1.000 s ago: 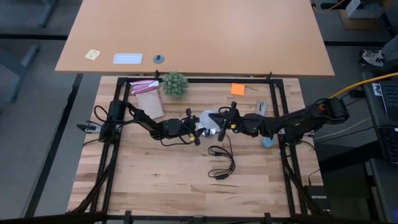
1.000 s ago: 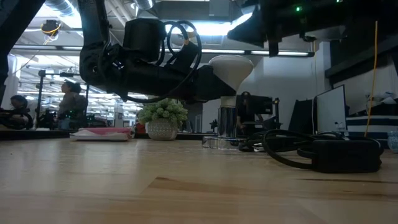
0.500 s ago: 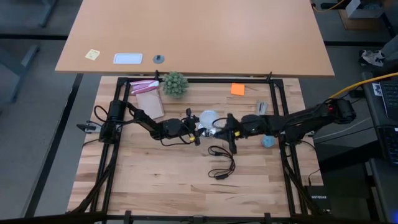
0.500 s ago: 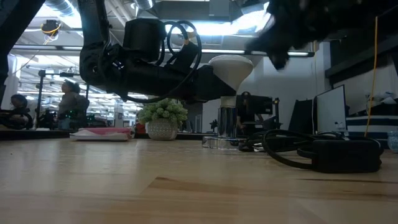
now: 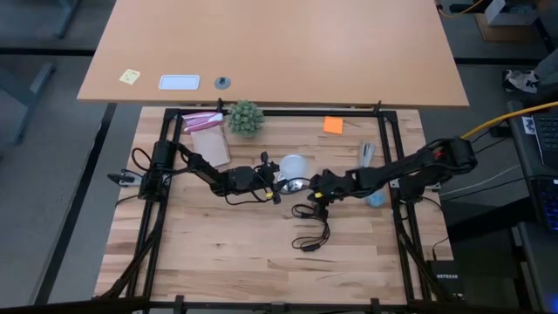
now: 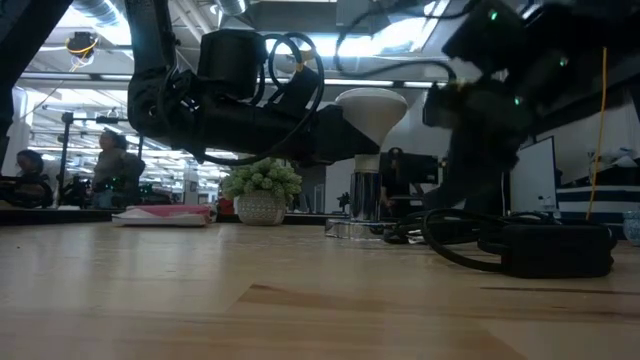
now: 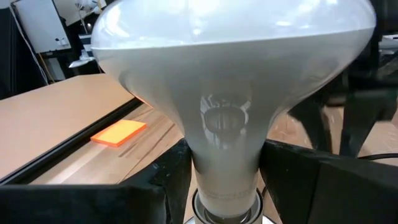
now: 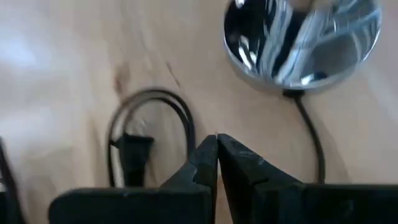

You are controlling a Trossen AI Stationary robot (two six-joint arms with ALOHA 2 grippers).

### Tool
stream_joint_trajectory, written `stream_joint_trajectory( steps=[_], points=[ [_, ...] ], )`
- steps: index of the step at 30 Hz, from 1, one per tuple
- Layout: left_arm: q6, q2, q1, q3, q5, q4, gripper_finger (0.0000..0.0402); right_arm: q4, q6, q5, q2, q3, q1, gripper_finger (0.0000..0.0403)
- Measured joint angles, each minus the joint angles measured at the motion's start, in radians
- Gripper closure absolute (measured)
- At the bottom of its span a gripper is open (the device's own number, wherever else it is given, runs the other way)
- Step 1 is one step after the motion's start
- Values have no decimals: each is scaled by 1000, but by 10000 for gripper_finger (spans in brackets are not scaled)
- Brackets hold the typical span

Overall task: Screw lightbulb
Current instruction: Insert the lightbulb into the lamp

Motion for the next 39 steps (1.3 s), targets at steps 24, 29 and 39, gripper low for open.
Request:
stream_joint_trajectory(
  steps=[24, 29, 39],
  points=[
    [-6, 0, -1, -1, -2, 1, 243, -291, 27, -78, -17, 0, 1, 379],
    [-6, 0, -1, -1, -2, 1, 243, -293, 27, 109, -4, 2, 1, 379],
    [-7, 0, -1, -1, -1, -1, 243, -312, 25, 436, -1, 0, 0, 379]
  ],
)
